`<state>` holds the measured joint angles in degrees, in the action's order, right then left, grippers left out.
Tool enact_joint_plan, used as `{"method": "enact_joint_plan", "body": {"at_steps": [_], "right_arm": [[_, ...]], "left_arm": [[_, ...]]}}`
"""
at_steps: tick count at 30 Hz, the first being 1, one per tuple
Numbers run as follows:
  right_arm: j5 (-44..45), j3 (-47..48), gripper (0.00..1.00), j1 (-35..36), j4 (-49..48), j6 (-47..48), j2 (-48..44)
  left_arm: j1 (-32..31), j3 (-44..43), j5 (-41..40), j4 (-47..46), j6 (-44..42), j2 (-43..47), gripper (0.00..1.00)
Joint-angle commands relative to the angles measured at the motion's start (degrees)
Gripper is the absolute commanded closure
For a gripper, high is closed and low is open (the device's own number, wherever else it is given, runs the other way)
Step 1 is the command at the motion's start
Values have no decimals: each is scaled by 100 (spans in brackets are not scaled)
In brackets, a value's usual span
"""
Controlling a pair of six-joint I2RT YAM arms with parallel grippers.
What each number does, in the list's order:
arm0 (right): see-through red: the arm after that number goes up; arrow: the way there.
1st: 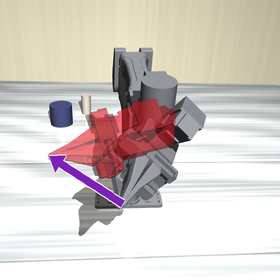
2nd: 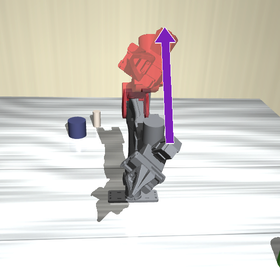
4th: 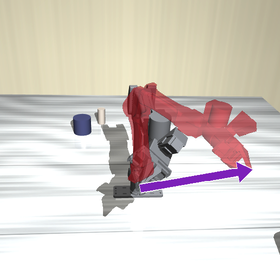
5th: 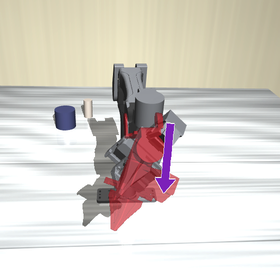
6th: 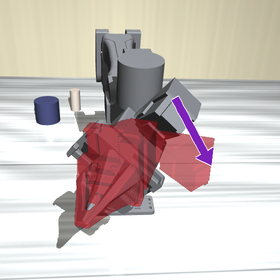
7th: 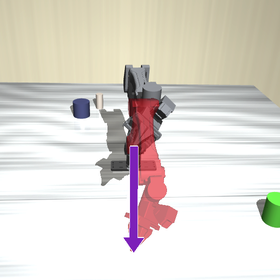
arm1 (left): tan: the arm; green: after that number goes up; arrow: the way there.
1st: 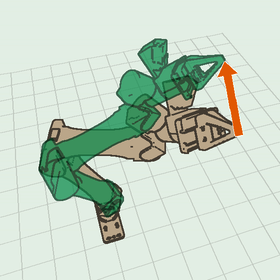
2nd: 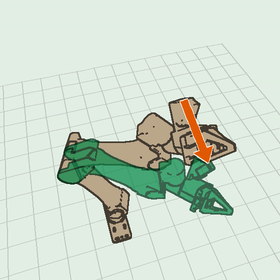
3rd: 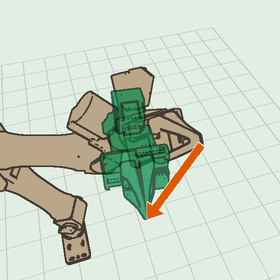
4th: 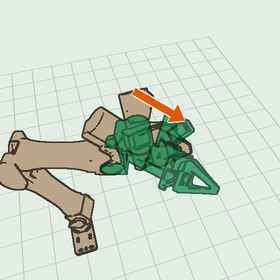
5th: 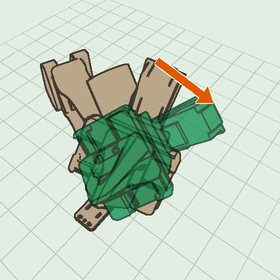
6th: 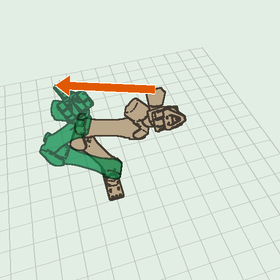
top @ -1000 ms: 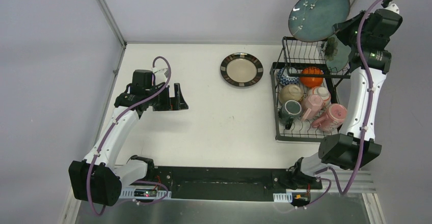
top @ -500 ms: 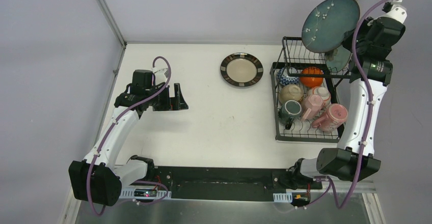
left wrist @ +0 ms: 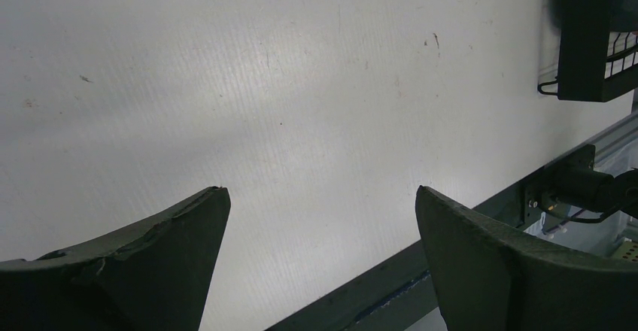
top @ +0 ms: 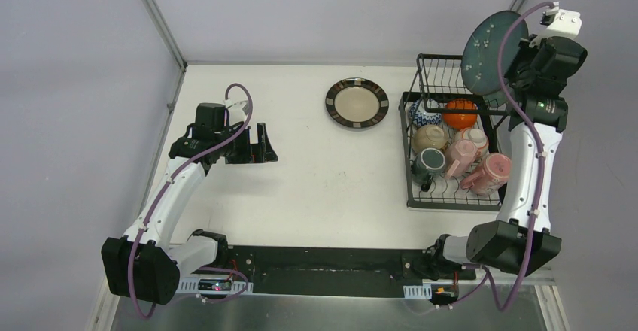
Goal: Load the mixed dishes into the dish rack
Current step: Insert the plate into the dish rack.
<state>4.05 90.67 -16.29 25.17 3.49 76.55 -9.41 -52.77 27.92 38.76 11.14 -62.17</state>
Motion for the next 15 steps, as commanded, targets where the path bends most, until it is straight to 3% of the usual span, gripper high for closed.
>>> {"method": "enact_joint_plan", "body": {"at_steps": [1, 15], "right_arm": [[106, -41, 100, -40, -1783, 556, -708], [-14, 69, 100, -40, -1937, 986, -845]], "left_arm": [[-26, -15, -24, -1, -94, 82, 1], [-26, -13, -4, 0, -94, 144, 1]]}}
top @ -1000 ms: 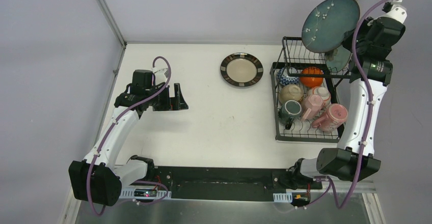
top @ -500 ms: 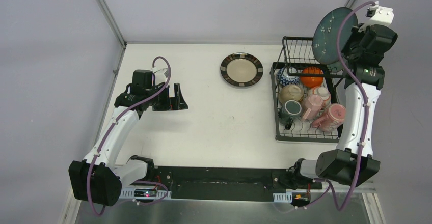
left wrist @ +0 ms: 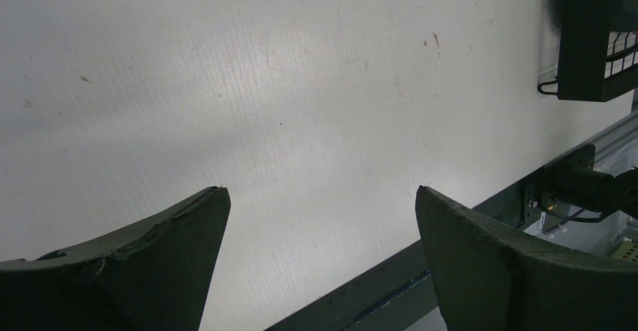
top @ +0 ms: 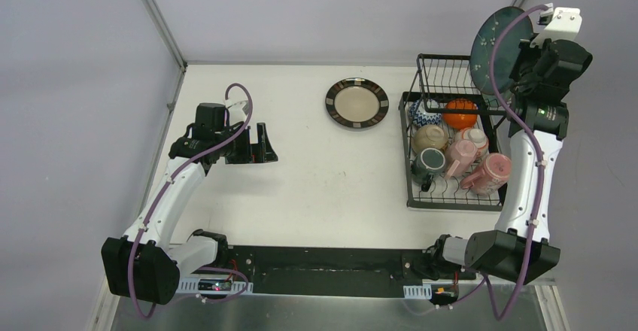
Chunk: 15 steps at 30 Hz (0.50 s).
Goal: Load the mixed dishes into the dish rack
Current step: Insert the plate into the dish rack.
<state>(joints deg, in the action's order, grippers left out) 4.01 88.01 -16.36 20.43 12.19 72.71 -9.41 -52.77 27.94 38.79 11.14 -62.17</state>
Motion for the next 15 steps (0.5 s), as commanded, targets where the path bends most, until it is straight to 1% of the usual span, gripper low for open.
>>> {"method": "enact_joint_plan", "body": {"at_steps": [1, 15], "right_arm": [[-10, 327, 100, -26, -1460, 124, -467], [-73, 281, 100, -34, -1488, 559, -631]], "left_arm": [[-26, -9, 1, -4, -94, 143, 1], [-26, 15, 19, -3, -92, 238, 1]]}}
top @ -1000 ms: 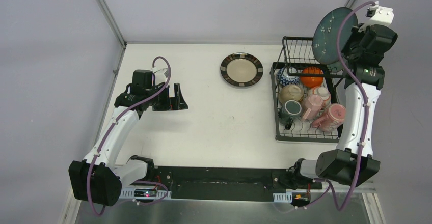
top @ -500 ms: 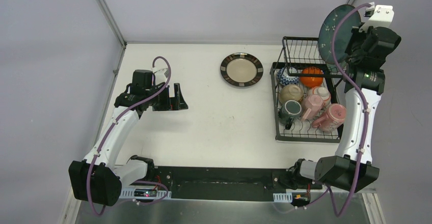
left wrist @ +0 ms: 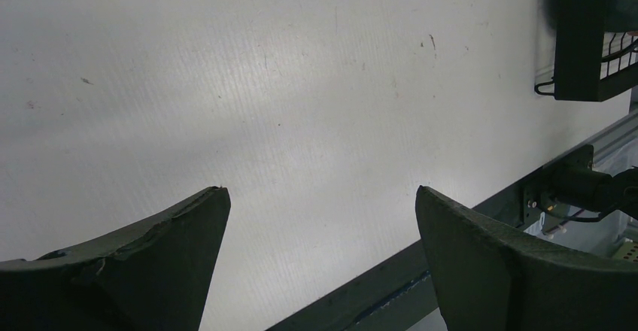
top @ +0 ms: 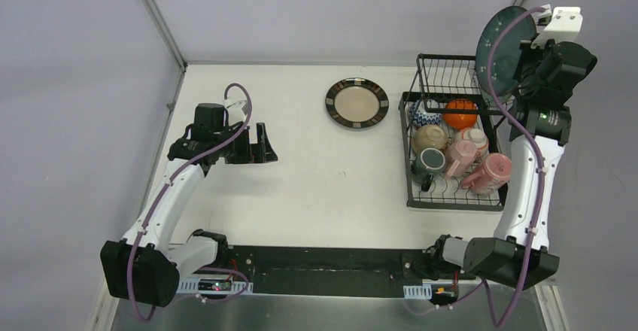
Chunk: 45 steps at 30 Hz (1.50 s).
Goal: Load the mixed dishes into the dish rack
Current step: Insert the plate into the dish rack.
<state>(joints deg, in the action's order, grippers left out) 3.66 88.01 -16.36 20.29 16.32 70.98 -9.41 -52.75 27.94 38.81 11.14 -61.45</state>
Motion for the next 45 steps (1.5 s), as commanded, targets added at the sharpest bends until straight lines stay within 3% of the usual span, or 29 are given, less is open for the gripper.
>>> {"method": "enact_joint_plan", "body": {"at_steps": [1, 15, 33, 45], "right_arm": [[-75, 252, 100, -28, -1473, 164, -462], [-250, -288, 100, 43, -1976, 285, -416], [1081, -875, 100, 886, -2646, 1611, -388], [1259, -801, 100, 992, -2849, 1772, -376]], "left_arm": [[-26, 12, 17, -5, -86, 174, 1], [-26, 15, -17, -5, -85, 229, 1], [-26, 11, 156, -49, -59, 303, 1], [-26, 0, 161, -53, -59, 223, 1]]}}
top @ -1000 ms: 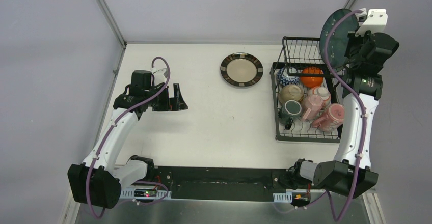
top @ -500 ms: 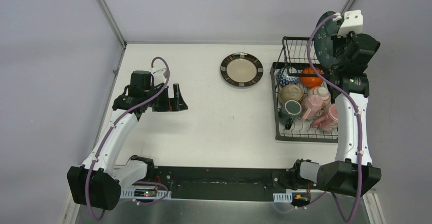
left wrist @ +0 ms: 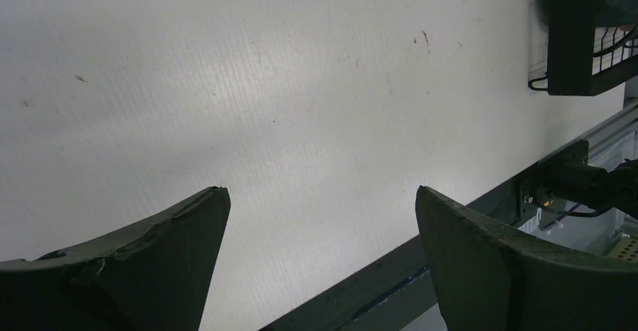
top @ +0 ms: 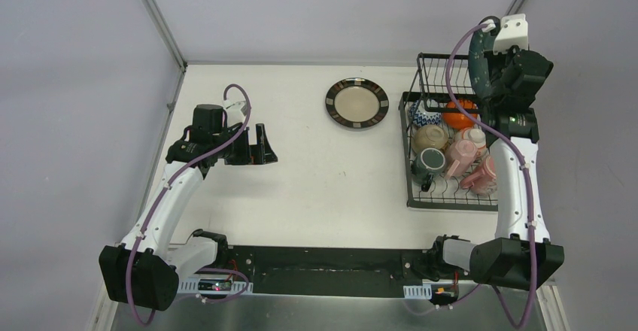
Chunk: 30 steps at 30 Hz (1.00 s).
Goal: Load the mixed dishes into the dish rack
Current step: Insert the plate into the dish rack.
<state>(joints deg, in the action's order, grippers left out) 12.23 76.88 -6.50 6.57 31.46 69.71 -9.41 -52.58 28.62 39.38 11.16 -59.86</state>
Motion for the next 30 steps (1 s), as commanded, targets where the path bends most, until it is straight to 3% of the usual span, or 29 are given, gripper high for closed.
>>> {"method": "enact_joint_plan", "body": {"at_steps": [1, 11, 30], "right_arm": [[403, 341, 100, 8, -1480, 262, -254], [483, 688, 100, 9, -1371, 339, -265], [243, -55, 100, 9, -1387, -224, -196]], "left_arm": [[-26, -24, 91, -118, -61, 56, 1], [-26, -15, 71, -111, -70, 51, 1], [-26, 2, 23, -106, -55, 56, 1]]}}
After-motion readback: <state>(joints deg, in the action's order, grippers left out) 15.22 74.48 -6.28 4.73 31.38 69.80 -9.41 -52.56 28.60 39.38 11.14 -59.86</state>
